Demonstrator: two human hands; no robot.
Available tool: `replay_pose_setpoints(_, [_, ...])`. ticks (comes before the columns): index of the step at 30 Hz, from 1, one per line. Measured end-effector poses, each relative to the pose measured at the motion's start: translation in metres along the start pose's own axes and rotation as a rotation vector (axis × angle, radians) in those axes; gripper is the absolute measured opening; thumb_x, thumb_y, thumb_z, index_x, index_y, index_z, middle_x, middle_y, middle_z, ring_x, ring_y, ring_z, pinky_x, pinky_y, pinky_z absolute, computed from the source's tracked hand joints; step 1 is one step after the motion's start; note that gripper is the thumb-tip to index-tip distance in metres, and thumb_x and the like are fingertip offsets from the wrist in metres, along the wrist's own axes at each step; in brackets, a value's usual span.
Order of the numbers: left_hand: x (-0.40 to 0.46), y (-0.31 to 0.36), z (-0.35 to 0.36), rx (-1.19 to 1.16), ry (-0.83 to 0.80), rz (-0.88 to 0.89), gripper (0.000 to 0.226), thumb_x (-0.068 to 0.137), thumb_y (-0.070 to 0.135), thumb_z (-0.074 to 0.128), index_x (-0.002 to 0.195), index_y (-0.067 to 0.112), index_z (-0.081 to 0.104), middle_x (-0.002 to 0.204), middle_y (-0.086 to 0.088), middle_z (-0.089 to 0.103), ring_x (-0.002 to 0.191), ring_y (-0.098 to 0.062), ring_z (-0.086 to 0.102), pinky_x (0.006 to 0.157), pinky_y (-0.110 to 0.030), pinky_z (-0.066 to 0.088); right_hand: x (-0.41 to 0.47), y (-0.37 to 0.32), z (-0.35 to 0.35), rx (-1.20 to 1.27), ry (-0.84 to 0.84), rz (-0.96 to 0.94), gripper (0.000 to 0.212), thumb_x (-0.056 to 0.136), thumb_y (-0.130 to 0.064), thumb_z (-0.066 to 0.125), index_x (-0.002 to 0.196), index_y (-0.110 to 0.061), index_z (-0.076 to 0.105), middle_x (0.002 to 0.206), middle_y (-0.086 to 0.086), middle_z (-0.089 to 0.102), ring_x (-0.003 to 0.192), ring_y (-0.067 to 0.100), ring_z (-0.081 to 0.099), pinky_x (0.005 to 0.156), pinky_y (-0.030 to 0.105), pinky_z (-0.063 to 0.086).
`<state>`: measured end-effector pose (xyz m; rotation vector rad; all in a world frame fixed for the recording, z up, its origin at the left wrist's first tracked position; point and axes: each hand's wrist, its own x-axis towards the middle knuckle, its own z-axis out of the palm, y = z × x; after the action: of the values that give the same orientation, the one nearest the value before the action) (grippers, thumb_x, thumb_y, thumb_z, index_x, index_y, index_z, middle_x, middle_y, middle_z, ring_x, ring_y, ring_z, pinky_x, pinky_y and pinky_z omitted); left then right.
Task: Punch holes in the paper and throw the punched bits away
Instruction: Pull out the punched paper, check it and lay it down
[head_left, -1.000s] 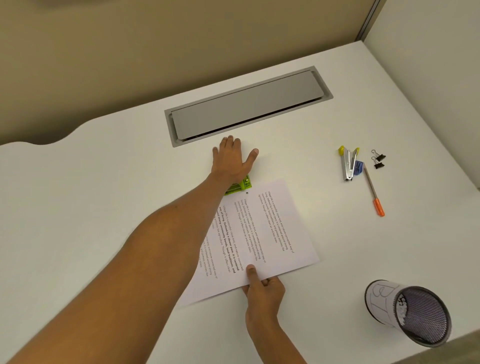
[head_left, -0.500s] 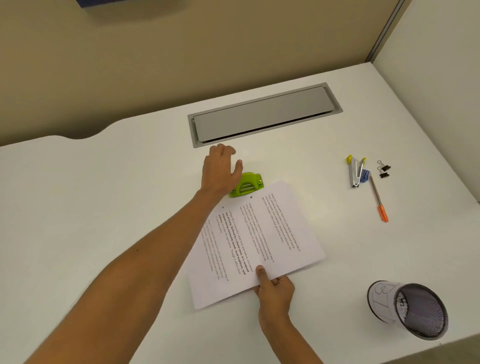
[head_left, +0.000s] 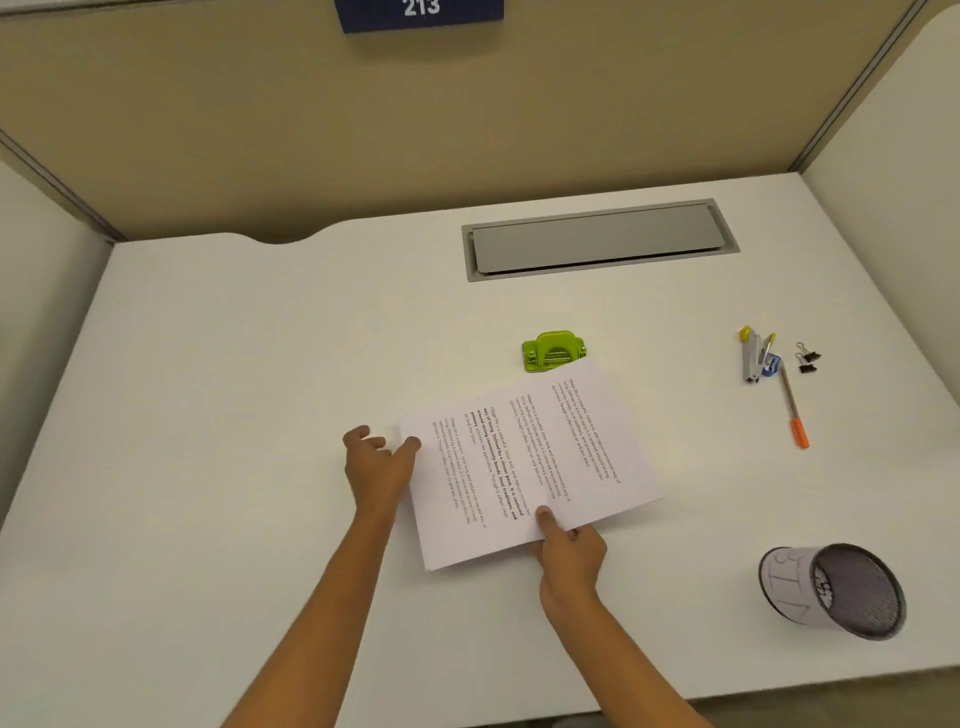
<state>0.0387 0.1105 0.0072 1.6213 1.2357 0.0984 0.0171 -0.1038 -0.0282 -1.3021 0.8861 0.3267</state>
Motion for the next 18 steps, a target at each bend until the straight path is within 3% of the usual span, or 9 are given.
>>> replay_pose_setpoints(4, [-0.013, -0.021, -0.015, -0.166, -0.241, -0.167, 0.049, 0.082, 0.012, 0.073, 0.125, 0.01, 0.05, 0.113, -0.007, 0.065, 0.096, -0.026, 0.065, 0.079, -0.037, 0.052, -0.017, 0.011, 0.007, 0.024, -0.008, -0.018, 0.015, 0.086, -0.002, 0.071, 0.083, -0.015, 0.064, 0.078, 0.0, 0.067, 0.068, 0.019, 0.06, 0.076, 0.038, 0.056])
replay_pose_setpoints(7, [-0.018, -0.033, -0.019, -0.264, -0.359, -0.214, 0.033, 0.084, 0.0, 0.064, 0.116, 0.009, 0.063, 0.114, -0.01, 0.071, 0.095, -0.03, 0.07, 0.083, -0.046, 0.057, -0.023, 0.02, 0.011, 0.04, -0.009, -0.016, 0.016, 0.086, -0.003, 0.071, 0.082, -0.016, 0.064, 0.079, -0.001, 0.067, 0.069, 0.019, 0.06, 0.079, 0.041, 0.056])
replay_pose_setpoints(13, [-0.022, -0.047, -0.04, -0.264, -0.356, -0.147, 0.037, 0.084, -0.006, 0.06, 0.118, 0.008, 0.062, 0.115, -0.013, 0.07, 0.097, -0.032, 0.069, 0.09, -0.054, 0.055, -0.043, 0.037, 0.009, 0.081, -0.064, -0.027, 0.016, 0.086, -0.001, 0.071, 0.098, -0.01, 0.066, 0.104, 0.008, 0.071, 0.084, 0.019, 0.067, 0.079, 0.038, 0.059])
replay_pose_setpoints(16, [-0.024, -0.046, -0.05, -0.257, -0.365, -0.093, 0.038, 0.084, -0.005, 0.061, 0.119, 0.009, 0.062, 0.113, -0.01, 0.071, 0.096, -0.031, 0.07, 0.086, -0.05, 0.057, -0.052, 0.038, 0.001, 0.15, -0.18, -0.036, 0.034, 0.086, 0.003, 0.069, 0.118, -0.007, 0.063, 0.11, 0.005, 0.071, 0.099, 0.021, 0.069, 0.073, 0.029, 0.06])
replay_pose_setpoints(18, [-0.027, -0.044, -0.056, -0.26, -0.357, -0.043, 0.037, 0.084, -0.005, 0.061, 0.118, 0.01, 0.061, 0.109, -0.007, 0.071, 0.091, -0.027, 0.07, 0.078, -0.042, 0.058, -0.054, 0.037, -0.008, 0.168, -0.242, -0.044, 0.039, 0.085, 0.002, 0.07, 0.121, -0.011, 0.062, 0.112, 0.004, 0.072, 0.102, 0.022, 0.069, 0.074, 0.031, 0.061])
